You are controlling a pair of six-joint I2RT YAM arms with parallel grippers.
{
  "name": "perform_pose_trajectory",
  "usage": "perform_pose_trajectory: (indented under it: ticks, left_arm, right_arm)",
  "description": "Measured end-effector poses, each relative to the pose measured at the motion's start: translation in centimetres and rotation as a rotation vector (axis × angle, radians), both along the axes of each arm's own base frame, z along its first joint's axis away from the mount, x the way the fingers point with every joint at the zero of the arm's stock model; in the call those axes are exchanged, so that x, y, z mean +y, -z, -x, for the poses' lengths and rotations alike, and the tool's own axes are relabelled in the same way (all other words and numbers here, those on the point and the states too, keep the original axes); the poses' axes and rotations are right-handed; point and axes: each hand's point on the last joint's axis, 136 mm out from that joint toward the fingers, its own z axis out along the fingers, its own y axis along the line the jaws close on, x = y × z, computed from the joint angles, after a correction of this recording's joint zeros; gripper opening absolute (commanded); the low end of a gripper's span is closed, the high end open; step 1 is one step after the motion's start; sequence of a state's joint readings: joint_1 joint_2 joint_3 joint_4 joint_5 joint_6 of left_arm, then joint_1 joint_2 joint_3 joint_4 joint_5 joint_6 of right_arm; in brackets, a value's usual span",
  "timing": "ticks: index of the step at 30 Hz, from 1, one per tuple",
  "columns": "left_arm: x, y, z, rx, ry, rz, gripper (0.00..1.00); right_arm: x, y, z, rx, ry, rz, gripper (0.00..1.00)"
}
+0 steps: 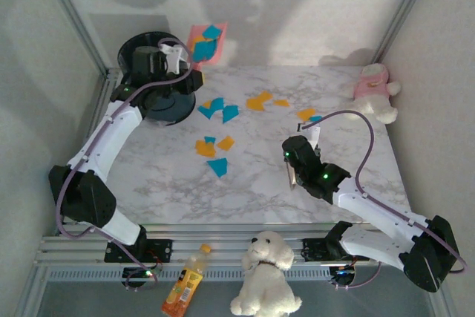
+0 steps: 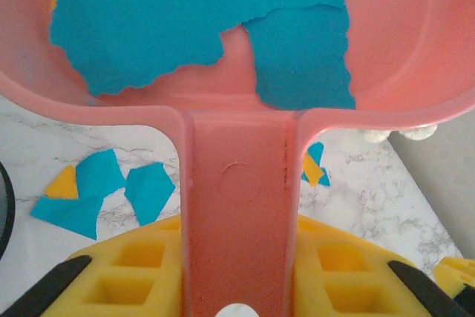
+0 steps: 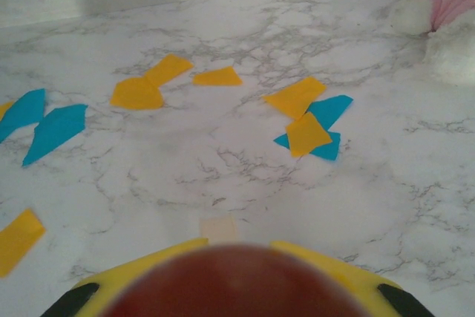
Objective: Sweep away the paper scraps from the table
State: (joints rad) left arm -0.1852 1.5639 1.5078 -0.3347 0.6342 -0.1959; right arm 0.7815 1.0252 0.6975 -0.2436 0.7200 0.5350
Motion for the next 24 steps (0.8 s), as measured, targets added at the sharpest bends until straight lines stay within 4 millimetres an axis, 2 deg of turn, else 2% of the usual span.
perform_pose_trajectory:
  ticks: [17, 24]
  left_arm:
    - [5.4, -3.7, -1.7, 0.024, -0.052, 0.275, 0.0]
    - [6.6, -2.8, -2.8, 0.098, -0.074, 0.365, 0.0]
  right_arm:
    - [0.4, 0.5, -0.1, 0.02, -0.013, 0.005, 0.0]
    - [0.4, 0.5, -0.1, 0.02, -0.013, 0.005, 0.0]
